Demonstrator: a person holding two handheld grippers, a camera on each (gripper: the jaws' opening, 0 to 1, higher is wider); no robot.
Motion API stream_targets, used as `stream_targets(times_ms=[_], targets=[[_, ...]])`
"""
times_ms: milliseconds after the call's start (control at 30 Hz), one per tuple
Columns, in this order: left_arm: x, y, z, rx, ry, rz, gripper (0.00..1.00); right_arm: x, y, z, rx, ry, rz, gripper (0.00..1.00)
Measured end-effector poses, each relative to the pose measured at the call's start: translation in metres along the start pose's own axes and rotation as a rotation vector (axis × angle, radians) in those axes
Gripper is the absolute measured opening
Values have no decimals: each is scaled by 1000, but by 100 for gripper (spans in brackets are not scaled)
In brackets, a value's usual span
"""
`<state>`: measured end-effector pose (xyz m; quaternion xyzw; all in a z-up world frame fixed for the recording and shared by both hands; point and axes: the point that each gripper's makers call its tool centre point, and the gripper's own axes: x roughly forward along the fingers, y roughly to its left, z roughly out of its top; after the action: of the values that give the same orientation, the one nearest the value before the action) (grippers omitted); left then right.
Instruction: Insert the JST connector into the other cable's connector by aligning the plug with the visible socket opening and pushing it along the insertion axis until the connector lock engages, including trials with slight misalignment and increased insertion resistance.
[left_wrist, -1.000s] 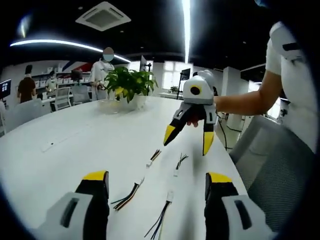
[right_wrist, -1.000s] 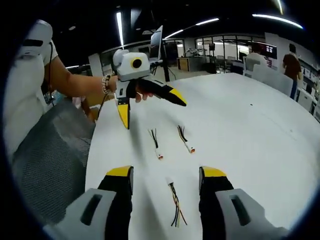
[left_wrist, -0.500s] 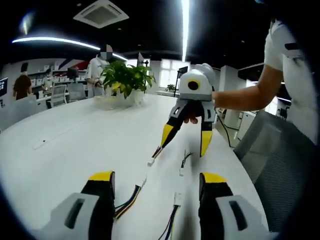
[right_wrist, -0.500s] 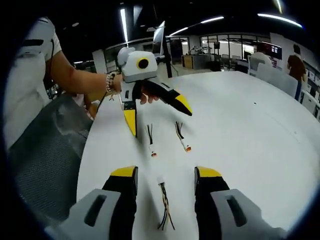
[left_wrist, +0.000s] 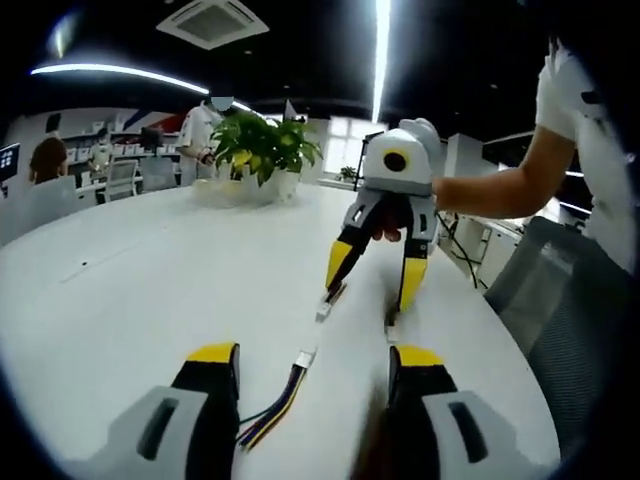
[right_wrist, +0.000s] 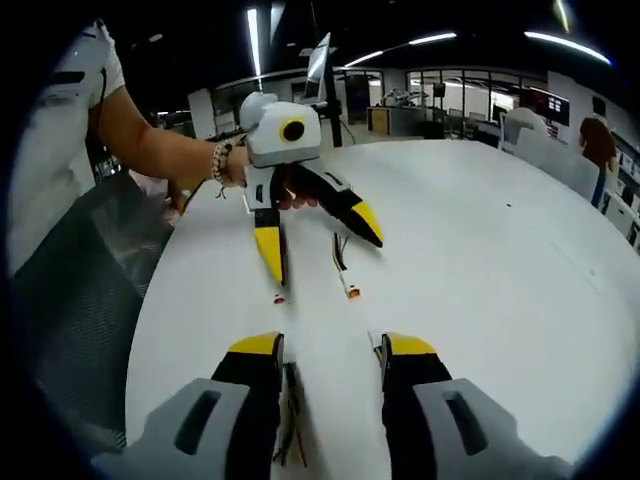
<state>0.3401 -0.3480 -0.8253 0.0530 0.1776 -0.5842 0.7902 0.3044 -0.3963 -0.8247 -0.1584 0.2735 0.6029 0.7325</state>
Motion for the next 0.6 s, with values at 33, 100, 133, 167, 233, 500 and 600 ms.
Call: stream_targets(times_ms=[33, 100, 133, 167, 233, 500, 600], targets=[[1, -1, -1, 5, 1, -5, 52, 1, -2, 0, 0, -1, -4, 35], [3, -1, -2, 19, 5, -12, 49, 3, -6, -1, 0, 1, -10, 33], [4, -2, -3, 29, 8, -14, 46, 3, -6, -2, 1, 3, -8, 32], [5, -2, -3, 35, 9, -16, 43, 4, -6, -2, 1, 5, -6, 32], [6, -2, -2, 45, 5, -23, 40, 7, -7, -5, -8, 6, 0, 30], [13, -6, -4, 81, -1, -50, 30, 13, -13, -8, -20, 13, 0, 26], [14, -5, -8, 93, 14, -50, 26, 14, -16, -11, -25, 18, -4, 24]])
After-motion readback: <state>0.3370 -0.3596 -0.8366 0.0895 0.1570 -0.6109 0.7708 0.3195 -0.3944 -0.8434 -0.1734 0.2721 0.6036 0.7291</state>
